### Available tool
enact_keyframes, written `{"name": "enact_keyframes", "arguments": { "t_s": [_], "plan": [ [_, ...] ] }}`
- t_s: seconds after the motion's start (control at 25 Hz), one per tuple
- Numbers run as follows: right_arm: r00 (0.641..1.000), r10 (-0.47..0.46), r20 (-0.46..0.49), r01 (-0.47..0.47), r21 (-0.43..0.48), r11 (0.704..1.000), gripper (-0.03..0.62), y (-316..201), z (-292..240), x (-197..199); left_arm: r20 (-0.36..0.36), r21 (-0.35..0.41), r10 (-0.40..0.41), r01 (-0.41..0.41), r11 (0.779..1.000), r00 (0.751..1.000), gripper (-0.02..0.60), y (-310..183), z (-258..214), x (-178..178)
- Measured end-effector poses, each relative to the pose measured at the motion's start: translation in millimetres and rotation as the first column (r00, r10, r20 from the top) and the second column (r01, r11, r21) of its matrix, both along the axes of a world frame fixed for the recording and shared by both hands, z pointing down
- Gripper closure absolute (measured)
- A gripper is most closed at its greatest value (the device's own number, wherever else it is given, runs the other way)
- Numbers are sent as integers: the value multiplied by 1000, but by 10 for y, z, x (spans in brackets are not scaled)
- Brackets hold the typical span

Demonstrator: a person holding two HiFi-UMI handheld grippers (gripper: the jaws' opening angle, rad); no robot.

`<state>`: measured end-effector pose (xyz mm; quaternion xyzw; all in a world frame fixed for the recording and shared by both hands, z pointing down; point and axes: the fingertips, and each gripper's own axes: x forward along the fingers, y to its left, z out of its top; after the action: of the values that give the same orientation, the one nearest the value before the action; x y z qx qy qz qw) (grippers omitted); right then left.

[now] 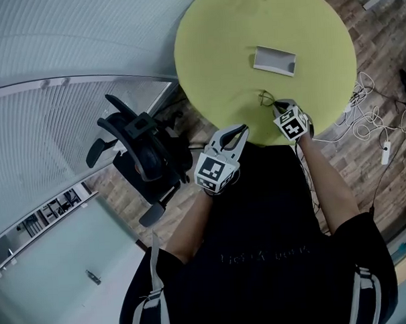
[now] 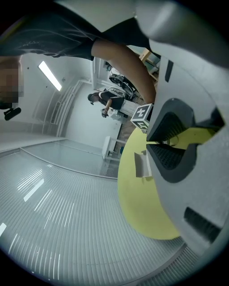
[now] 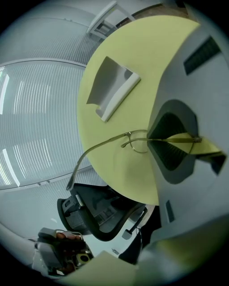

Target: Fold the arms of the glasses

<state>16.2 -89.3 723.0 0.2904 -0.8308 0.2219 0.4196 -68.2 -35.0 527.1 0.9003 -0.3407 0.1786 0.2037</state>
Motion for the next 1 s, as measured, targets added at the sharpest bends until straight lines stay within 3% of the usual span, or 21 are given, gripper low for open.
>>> {"name": "enact_keyframes", "arguments": {
  "t_s": [0.44, 0.84, 1.0],
  "plan": [
    [1000, -16, -19, 16, -6, 1000, 560, -85, 133, -64, 17, -27, -20, 21, 999, 1000, 561, 85, 97, -103],
    [990, 28, 136, -34, 45, 998, 554, -27, -325, -73, -22, 7, -21, 21, 1000, 1000, 561, -5, 41, -57],
    [975, 30, 218, -45, 67, 997, 554, 73, -617, -38, -20, 63, 90, -88, 994, 996, 561, -54, 58, -21]
  ]
}}
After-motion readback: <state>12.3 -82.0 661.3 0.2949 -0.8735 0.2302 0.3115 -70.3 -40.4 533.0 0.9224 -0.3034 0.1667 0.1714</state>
